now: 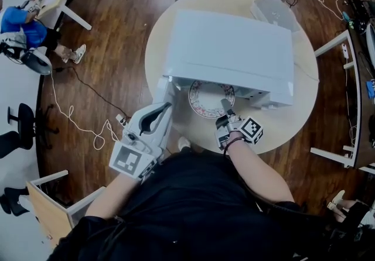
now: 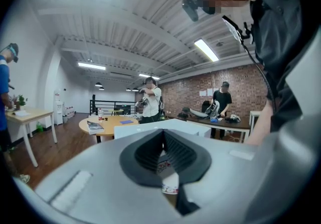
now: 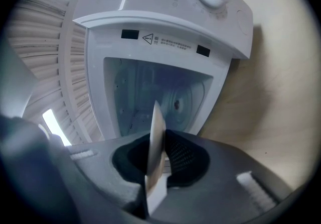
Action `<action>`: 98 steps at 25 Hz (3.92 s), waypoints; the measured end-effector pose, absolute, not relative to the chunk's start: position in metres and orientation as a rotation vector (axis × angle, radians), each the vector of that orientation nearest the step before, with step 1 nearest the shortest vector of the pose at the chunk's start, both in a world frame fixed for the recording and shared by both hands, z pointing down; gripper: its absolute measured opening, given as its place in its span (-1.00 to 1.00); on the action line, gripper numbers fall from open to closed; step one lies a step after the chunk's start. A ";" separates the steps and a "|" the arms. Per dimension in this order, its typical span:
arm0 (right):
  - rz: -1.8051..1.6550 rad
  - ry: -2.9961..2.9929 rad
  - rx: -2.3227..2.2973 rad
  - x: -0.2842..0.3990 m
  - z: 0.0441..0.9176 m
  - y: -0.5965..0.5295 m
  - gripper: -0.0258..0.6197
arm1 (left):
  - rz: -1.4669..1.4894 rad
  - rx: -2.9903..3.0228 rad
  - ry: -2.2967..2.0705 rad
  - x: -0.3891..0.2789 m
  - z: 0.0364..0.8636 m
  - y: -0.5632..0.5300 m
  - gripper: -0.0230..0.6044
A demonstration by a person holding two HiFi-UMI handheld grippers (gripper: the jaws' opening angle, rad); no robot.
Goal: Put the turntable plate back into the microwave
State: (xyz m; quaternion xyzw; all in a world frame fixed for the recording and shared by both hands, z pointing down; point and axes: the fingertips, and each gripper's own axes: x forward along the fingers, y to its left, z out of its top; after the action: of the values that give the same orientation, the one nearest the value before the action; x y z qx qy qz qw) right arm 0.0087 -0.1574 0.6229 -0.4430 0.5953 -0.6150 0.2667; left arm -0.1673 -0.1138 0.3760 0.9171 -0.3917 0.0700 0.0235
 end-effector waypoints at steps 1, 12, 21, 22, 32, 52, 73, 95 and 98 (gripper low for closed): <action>-1.660 1.606 -1.194 0.009 0.623 -0.159 -0.81 | 0.215 2.842 -1.213 -0.167 0.375 -0.115 -0.91; -1.642 1.605 -1.214 0.011 0.623 -0.167 -0.81 | 0.198 2.812 -1.234 -0.174 0.374 -0.123 -0.91; -1.637 1.589 -1.217 0.010 0.623 -0.177 -0.81 | 0.212 2.798 -1.246 -0.175 0.376 -0.128 -0.91; -1.632 1.594 -1.218 0.010 0.623 -0.178 -0.81 | 0.214 2.798 -1.245 -0.175 0.377 -0.128 -0.91; -1.610 1.598 -1.211 0.008 0.620 -0.187 -0.81 | 0.191 2.781 -1.224 -0.170 0.373 -0.134 -0.91; -1.602 1.590 -1.262 0.015 0.623 -0.199 -0.81 | 0.249 2.771 -1.223 -0.177 0.382 -0.136 -0.91; -1.552 1.563 -1.325 0.023 0.629 -0.217 -0.81 | 0.245 2.750 -1.239 -0.184 0.384 -0.135 -0.91; -1.561 1.555 -1.358 0.016 0.638 -0.228 -0.81 | 0.207 2.703 -1.262 -0.194 0.387 -0.141 -0.91; -1.555 1.558 -1.375 0.026 0.640 -0.228 -0.81 | 0.188 2.705 -1.243 -0.187 0.389 -0.142 -0.91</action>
State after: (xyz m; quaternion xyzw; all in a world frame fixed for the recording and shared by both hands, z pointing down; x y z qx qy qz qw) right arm 0.0256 -0.2281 0.6396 -0.5102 0.5780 -0.5769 0.2698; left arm -0.1873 -0.1422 0.3894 0.9039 -0.4155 0.0630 0.0794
